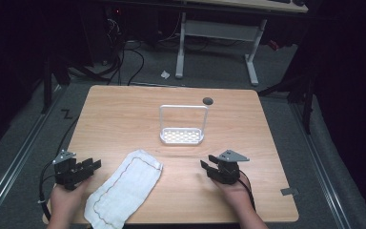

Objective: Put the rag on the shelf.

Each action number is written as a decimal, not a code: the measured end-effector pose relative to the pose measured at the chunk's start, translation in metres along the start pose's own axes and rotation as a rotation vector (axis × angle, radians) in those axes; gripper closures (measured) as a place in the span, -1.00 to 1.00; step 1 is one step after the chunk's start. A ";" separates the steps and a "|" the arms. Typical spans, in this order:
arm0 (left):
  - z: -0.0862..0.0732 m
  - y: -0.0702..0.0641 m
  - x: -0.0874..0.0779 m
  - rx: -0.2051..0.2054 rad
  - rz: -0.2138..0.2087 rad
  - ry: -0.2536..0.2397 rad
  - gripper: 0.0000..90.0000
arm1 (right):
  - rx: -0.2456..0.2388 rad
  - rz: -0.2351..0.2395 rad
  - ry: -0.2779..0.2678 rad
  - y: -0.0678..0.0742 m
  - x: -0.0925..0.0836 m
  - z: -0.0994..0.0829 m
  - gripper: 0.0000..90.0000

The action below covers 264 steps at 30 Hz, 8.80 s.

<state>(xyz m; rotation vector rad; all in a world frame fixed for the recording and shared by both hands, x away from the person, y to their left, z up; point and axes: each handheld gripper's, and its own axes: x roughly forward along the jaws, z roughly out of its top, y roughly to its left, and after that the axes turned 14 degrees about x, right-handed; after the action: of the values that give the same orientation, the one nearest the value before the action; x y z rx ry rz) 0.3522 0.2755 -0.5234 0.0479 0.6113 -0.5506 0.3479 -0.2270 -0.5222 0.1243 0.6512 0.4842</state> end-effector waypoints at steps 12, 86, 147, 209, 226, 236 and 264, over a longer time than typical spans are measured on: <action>-0.001 -0.016 0.003 0.135 -0.085 0.047 0.73 | -0.036 0.008 0.041 0.010 0.008 -0.007 0.29; 0.028 -0.192 0.094 0.432 -0.426 0.214 1.00 | -0.135 0.008 0.124 0.047 0.033 -0.012 1.00; 0.063 -0.169 0.149 0.235 -0.176 0.085 0.35 | -0.091 0.059 0.178 0.021 0.002 -0.022 1.00; 0.059 -0.182 0.124 0.233 -0.126 -0.132 0.86 | 0.007 -0.043 -0.073 0.030 0.023 0.008 0.91; 0.106 -0.192 0.089 0.222 -0.039 -0.316 0.87 | -0.041 -0.051 -0.263 0.047 -0.007 0.050 0.91; 0.138 -0.197 0.056 0.254 -0.007 -0.431 0.87 | -0.080 -0.027 -0.389 0.065 -0.036 0.087 0.91; 0.233 -0.202 0.016 0.403 0.056 -0.584 0.88 | -0.137 -0.020 -0.562 0.082 -0.079 0.174 0.91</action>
<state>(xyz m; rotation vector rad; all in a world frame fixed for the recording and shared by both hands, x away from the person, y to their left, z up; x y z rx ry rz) 0.3853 0.0483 -0.3173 0.2730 -0.0750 -0.5921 0.3670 -0.1851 -0.3190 0.1170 0.0691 0.4463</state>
